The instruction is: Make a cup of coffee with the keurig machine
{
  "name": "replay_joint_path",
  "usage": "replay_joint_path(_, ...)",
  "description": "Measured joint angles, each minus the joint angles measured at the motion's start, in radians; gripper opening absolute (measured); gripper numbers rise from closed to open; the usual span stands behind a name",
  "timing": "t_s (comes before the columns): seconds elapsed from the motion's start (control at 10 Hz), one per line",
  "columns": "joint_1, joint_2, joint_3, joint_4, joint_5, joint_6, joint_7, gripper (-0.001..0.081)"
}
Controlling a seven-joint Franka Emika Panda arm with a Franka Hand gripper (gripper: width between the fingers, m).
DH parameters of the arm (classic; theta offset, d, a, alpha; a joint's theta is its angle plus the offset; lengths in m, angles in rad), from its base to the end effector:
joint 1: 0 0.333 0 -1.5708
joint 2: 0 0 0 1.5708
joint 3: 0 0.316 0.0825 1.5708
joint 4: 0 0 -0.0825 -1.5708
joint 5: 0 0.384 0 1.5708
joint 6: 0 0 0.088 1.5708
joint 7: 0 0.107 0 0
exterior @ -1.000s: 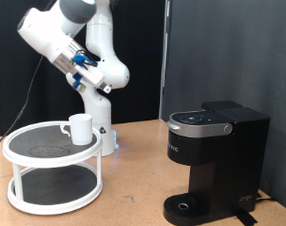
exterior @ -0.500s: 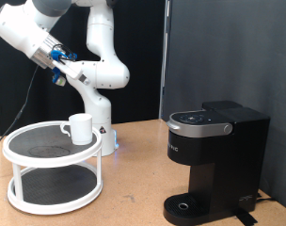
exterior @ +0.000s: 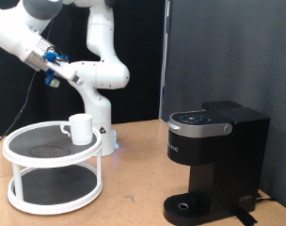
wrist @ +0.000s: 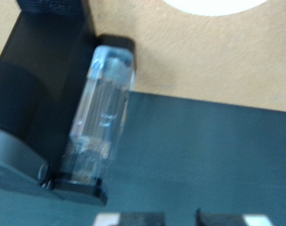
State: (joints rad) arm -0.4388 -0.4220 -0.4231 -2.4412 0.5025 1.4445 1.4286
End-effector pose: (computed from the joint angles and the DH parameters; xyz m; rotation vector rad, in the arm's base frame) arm 0.2680 -0.2331 0.4348 -1.0166 2.2720 1.0358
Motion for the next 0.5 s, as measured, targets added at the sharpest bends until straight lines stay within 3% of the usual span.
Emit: replay_joint_path(0.5, -0.016, 0.013, -0.063, 0.001, -0.021, 0.03, -0.02, 0.0)
